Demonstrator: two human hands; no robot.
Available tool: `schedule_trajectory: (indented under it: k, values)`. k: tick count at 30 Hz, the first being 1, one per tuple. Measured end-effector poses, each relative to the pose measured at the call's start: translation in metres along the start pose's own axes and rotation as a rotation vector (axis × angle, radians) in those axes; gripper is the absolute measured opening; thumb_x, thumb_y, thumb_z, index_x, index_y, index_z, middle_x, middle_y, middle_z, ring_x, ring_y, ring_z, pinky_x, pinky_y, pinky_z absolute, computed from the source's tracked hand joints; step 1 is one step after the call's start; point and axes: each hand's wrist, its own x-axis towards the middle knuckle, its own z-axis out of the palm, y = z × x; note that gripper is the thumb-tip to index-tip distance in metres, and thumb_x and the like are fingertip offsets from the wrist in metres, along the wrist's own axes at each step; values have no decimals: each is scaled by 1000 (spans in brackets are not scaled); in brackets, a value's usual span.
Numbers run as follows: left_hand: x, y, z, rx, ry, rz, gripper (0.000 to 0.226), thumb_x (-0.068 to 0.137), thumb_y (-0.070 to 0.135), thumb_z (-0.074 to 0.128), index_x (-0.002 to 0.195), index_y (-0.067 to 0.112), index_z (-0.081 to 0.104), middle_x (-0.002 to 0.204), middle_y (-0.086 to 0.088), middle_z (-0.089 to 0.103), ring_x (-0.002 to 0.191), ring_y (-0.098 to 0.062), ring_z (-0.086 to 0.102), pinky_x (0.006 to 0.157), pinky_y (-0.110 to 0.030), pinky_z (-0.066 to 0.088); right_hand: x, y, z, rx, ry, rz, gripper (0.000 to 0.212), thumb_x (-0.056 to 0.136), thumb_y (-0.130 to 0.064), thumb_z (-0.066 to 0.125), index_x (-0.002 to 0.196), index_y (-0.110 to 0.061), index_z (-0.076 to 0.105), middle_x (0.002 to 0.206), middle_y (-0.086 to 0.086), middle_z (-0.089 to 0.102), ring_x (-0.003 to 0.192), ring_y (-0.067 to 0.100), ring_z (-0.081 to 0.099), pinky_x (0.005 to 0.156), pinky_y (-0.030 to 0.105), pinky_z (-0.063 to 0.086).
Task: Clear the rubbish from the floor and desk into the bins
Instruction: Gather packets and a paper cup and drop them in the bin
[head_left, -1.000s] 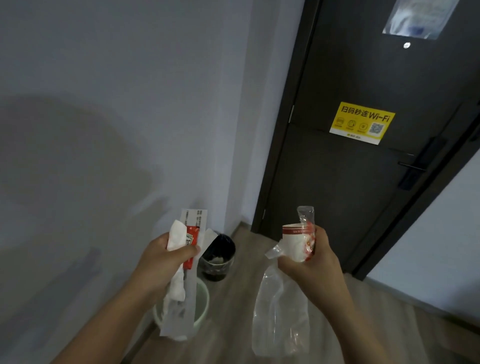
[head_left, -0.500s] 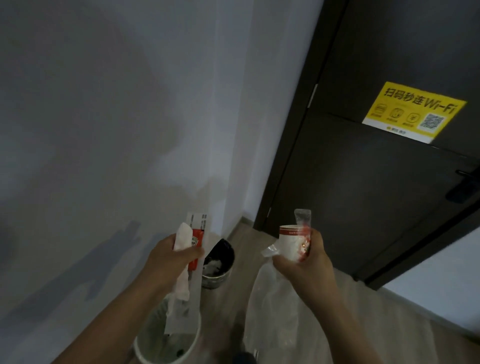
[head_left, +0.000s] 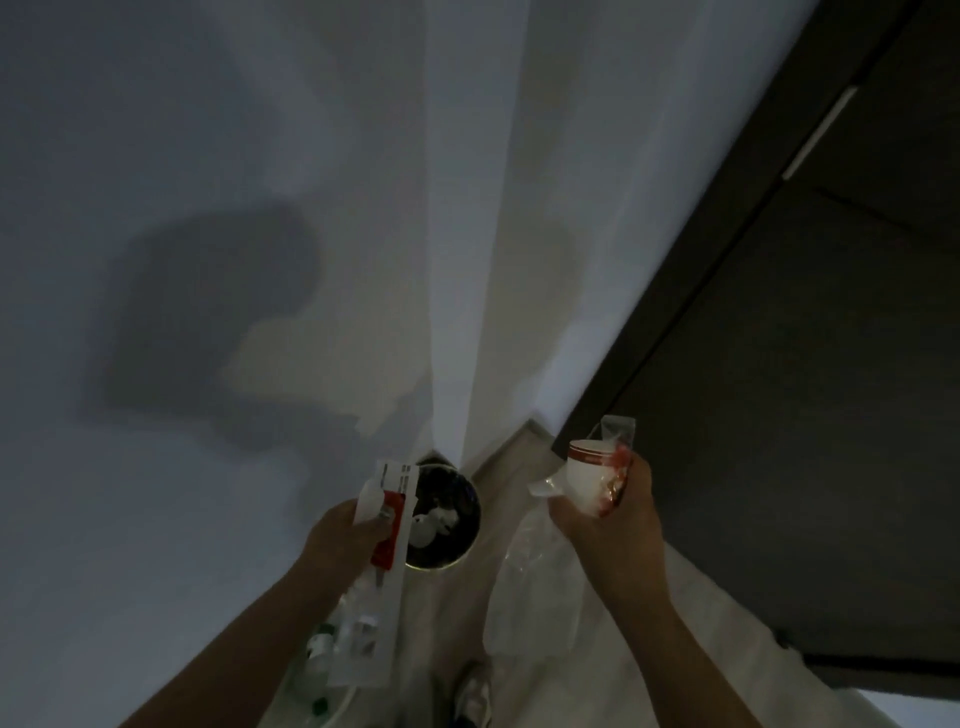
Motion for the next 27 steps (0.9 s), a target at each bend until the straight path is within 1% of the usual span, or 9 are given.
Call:
schedule_trajectory:
  k: [2, 5, 8, 12, 14, 19, 23, 25, 27]
  values:
    - [33, -14, 12, 19, 16, -81, 25, 72, 27, 66, 87, 7, 65, 85, -24, 70, 82, -43, 67, 80, -59, 53, 26, 19, 10, 2, -35, 30, 73, 68, -14, 84, 120, -39, 39, 105, -15, 55, 89, 4, 60, 68, 18, 50]
    - [83, -38, 31, 80, 49, -146, 9, 86, 17, 64, 84, 8, 65, 85, -23, 70, 82, -41, 67, 82, -57, 54, 57, 54, 26, -10, -47, 66, 73, 66, -12, 85, 119, -38, 41, 105, -15, 56, 88, 3, 61, 69, 19, 53]
    - [135, -66, 52, 173, 64, -180, 15, 90, 17, 62, 92, 2, 66, 86, -20, 70, 81, -36, 67, 81, -47, 55, 81, 97, 43, -45, -50, 116, 78, 63, -16, 86, 124, -36, 42, 109, -13, 57, 91, 6, 62, 73, 26, 58]
    - [203, -110, 78, 291, 57, -231, 18, 88, 19, 65, 93, 2, 63, 74, -8, 62, 66, -20, 58, 61, -28, 46, 108, 155, 66, -92, -71, 177, 84, 62, -20, 88, 129, -35, 40, 114, -8, 55, 95, 10, 62, 76, 34, 60]
    - [238, -131, 90, 358, 52, -247, 18, 89, 21, 64, 94, 4, 60, 78, -10, 61, 69, -22, 56, 62, -29, 45, 121, 186, 79, -119, -86, 194, 88, 62, -19, 88, 135, -29, 39, 119, -5, 53, 100, 12, 60, 80, 35, 59]
    - [319, -180, 117, 485, 24, -271, 22, 89, 23, 63, 95, 3, 56, 89, -14, 57, 82, -27, 54, 73, -33, 42, 144, 259, 113, -154, -118, 233, 91, 64, -18, 86, 139, -25, 35, 122, -5, 49, 94, 8, 57, 69, 16, 51]
    - [370, -217, 133, 464, 31, -337, 39, 89, 25, 65, 111, -6, 57, 98, -21, 60, 95, -36, 60, 75, -35, 45, 150, 312, 141, -173, -130, 266, 94, 64, -21, 88, 140, -28, 33, 123, -3, 51, 99, 13, 59, 73, 23, 57]
    - [388, -227, 140, 463, 31, -336, 56, 85, 31, 69, 124, -6, 50, 117, -22, 58, 109, -36, 57, 76, -33, 41, 151, 334, 154, -187, -141, 273, 95, 63, -24, 89, 139, -30, 32, 123, -4, 52, 99, 14, 61, 74, 27, 60]
    - [403, -236, 143, 455, 23, -317, 78, 75, 42, 76, 129, -5, 46, 122, -19, 58, 110, -35, 57, 76, -33, 44, 152, 351, 166, -190, -157, 284, 96, 62, -27, 89, 138, -32, 32, 121, -3, 53, 97, 15, 62, 73, 31, 61]
